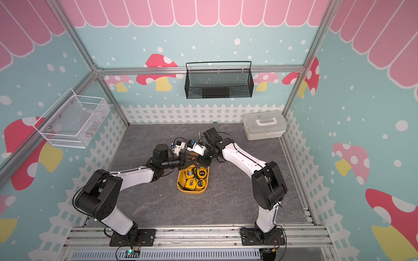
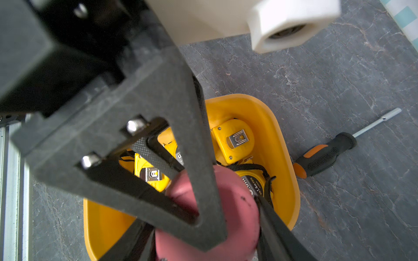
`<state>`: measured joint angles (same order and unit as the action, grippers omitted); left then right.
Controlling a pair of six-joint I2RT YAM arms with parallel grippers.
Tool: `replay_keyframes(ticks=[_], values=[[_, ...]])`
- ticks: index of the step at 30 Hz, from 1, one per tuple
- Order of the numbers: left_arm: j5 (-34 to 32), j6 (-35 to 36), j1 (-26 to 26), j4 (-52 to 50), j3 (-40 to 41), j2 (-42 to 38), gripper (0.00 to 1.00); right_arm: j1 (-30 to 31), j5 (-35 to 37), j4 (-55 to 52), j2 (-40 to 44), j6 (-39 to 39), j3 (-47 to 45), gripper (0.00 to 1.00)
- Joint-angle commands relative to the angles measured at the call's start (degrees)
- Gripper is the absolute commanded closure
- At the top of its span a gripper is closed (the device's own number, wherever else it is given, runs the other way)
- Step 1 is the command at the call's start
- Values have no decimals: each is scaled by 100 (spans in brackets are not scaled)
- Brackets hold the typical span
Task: Take the tape measure out of the storage box
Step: Pick up the tape measure from the storage box.
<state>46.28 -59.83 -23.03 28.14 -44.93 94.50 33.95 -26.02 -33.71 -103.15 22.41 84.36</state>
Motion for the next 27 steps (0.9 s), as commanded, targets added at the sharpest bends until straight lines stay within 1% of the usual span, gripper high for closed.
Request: replay_keyframes(ticks=[1, 6, 7, 9, 12, 13, 14, 17, 20, 22, 25, 27], values=[[12, 51, -18, -212, -51, 33, 73, -17, -150, 99, 15, -43, -49, 38], [-23, 52, -13, -235, -46, 17, 78, -20, -160, 101, 41, -42, -76, 37], [-28, 51, -22, -239, -47, 9, 78, -18, -160, 102, 49, -40, -77, 35], [-43, 54, -18, -234, -50, -3, 78, -19, -152, 102, 69, -44, -86, 27], [-91, 132, -17, -353, -56, -58, 79, -23, -97, 124, 152, -49, -103, 20], [-110, 164, -18, -416, -60, -78, 79, -45, -76, 144, 199, -59, -120, 9], [-131, 181, 5, -448, -58, -105, 78, -61, -70, 169, 240, -61, -146, 6], [-144, 230, 131, -544, -51, -207, 79, -151, -48, 216, 400, -86, -221, 4], [-162, 341, 363, -751, -73, -400, 79, -293, -26, 243, 539, -111, -299, 4], [-272, 526, 537, -1093, -151, -570, 79, -414, -28, 281, 674, -131, -389, 4], [-402, 1025, 776, -1866, -400, -786, 79, -626, -52, 376, 841, -201, -535, 4], [-427, 1244, 967, -2181, -536, -893, 79, -745, -61, 432, 930, -263, -611, 4]])
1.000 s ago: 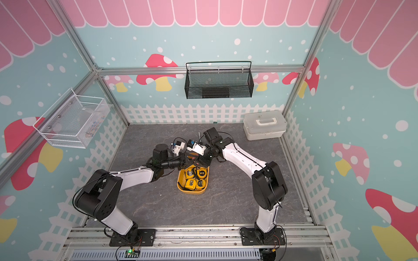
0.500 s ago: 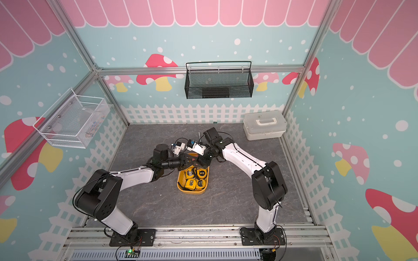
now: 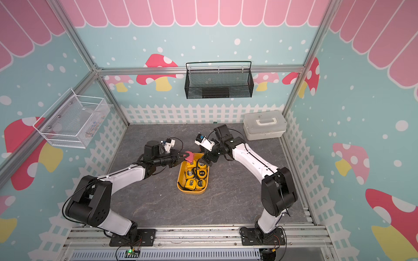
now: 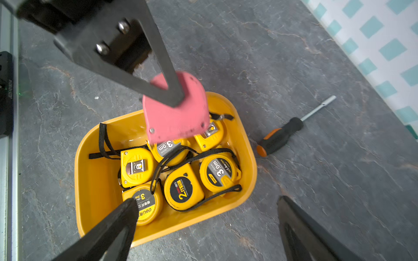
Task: Take the tape measure out of the storage box
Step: Pick up the tape measure from the storage box, then place the tape measure at the center of the board.
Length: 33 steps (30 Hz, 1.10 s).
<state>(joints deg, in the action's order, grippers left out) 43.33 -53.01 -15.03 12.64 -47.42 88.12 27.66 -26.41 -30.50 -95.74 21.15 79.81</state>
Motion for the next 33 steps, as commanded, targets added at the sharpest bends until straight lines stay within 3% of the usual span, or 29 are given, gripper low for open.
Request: replay_keyframes(ticks=[1, 8, 13, 20, 27, 33], values=[[-123, 625, 318, -712, -349, -313, 79, -167, -24, 134, 233, -176, -207, 4], [-247, 1050, 1374, -1195, -506, -427, 77, -279, -52, 246, 379, -261, -455, 4], [-115, 950, 1895, -764, -359, 88, 78, -279, -138, 301, 364, -353, -552, 4], [-30, 509, 2150, -37, -180, 979, 78, -279, -145, 307, 345, -384, -596, 5], [-539, 1340, 2148, -1347, -380, 1141, 78, -285, -126, 306, 267, -374, -625, 5], [-690, 1420, 2165, -1472, -429, 1430, 78, -280, -193, 316, 152, -407, -572, 5]])
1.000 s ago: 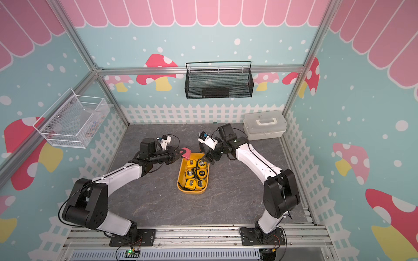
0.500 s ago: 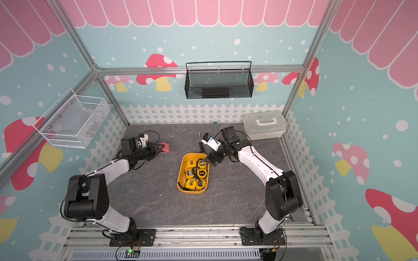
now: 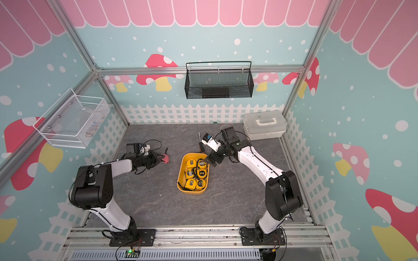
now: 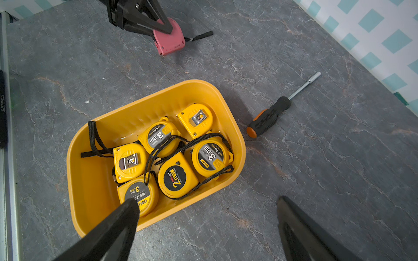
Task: Take the tape measure out of the storage box
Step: Place the tape measure at the center of the board.
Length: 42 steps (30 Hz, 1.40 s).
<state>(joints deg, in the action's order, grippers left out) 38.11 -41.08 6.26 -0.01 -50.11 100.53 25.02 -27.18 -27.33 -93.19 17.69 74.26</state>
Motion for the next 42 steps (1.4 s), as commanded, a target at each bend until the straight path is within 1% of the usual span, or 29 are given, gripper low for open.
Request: replay_keyframes(ticks=[1, 6, 12, 13, 17, 19, 25, 30, 37, 39, 42], values=[[-167, 232, 42, -205, -188, 244, 77, -22, -121, -1, -108, -55, -16, 5], [-184, 274, 83, -263, -286, 487, 74, -23, -77, -26, -114, -31, -25, 5], [-313, 378, 164, -444, -366, 603, 68, -23, -51, -52, -173, -25, 8, 5], [-317, 402, 180, -489, -381, 615, 66, -23, -54, -73, -191, -29, 33, 5], [-366, 517, 215, -711, -454, 597, 51, -23, -102, -71, -226, -59, 79, 5], [-445, 580, 225, -809, -465, 524, 46, -23, -90, -84, -234, -43, 78, 5], [-766, 824, 330, -1342, -533, 179, 39, -23, -51, -204, -192, 34, 106, 5], [-1259, 942, 409, -1623, -474, -212, 34, -14, -77, -435, -288, 78, 276, 5], [-1541, 901, 442, -1789, -384, -825, 31, 130, -102, -592, -400, 112, 361, 5], [-1659, 882, 397, -1835, -285, -1077, 30, 185, -141, -595, -448, 116, 357, 6], [-1878, 984, 166, -1908, -87, -1483, 29, 286, -174, -602, -582, 97, 424, 8]])
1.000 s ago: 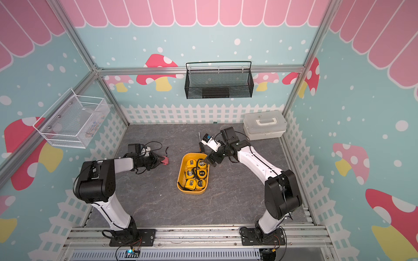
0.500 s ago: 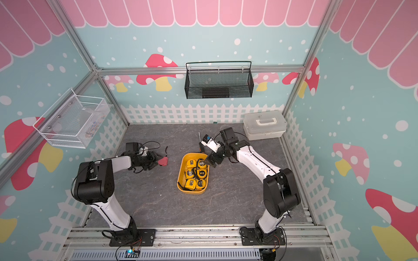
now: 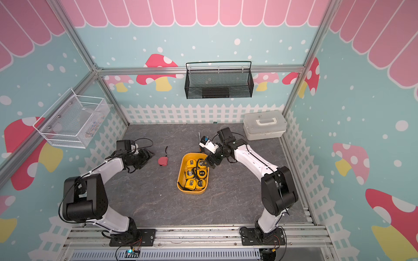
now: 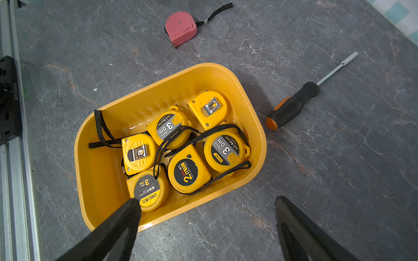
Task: Take the tape measure out of the storage box
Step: Place the tape measure at the center of the board, then pick up the tape measure from the storage box.
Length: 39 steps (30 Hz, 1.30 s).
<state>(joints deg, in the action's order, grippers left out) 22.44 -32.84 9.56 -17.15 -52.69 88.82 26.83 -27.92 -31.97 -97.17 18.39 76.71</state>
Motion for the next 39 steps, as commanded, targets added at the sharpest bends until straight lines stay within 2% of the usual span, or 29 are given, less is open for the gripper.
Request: replay_keyframes(ticks=[1, 7, 16, 21, 26, 30, 33, 39], values=[[-387, 203, -291, -243, 222, -429, 29, 150, -109, -156, -230, 33, 223, 9], [-559, 753, -1219, -524, 212, -789, 29, 196, -391, 93, -379, -215, 337, 11], [-1391, 2798, -2785, -1311, -264, -844, 26, -101, -297, 420, -30, -732, 164, 10], [-1454, 3662, -3531, -1479, -584, -559, 26, -313, -305, 586, 175, -873, -91, 9], [-1560, 4166, -4043, -1645, -954, -112, 24, -410, -310, 606, 293, -894, -258, 9], [-1865, 4646, -4449, -2254, -1468, 553, 24, -450, -323, 625, 313, -921, -344, 9], [-2072, 4815, -4607, -2590, -1753, 1010, 24, -476, -337, 652, 322, -939, -406, 9], [-2301, 4943, -4666, -2645, -1944, 1456, 23, -512, -371, 665, 342, -943, -472, 9]])
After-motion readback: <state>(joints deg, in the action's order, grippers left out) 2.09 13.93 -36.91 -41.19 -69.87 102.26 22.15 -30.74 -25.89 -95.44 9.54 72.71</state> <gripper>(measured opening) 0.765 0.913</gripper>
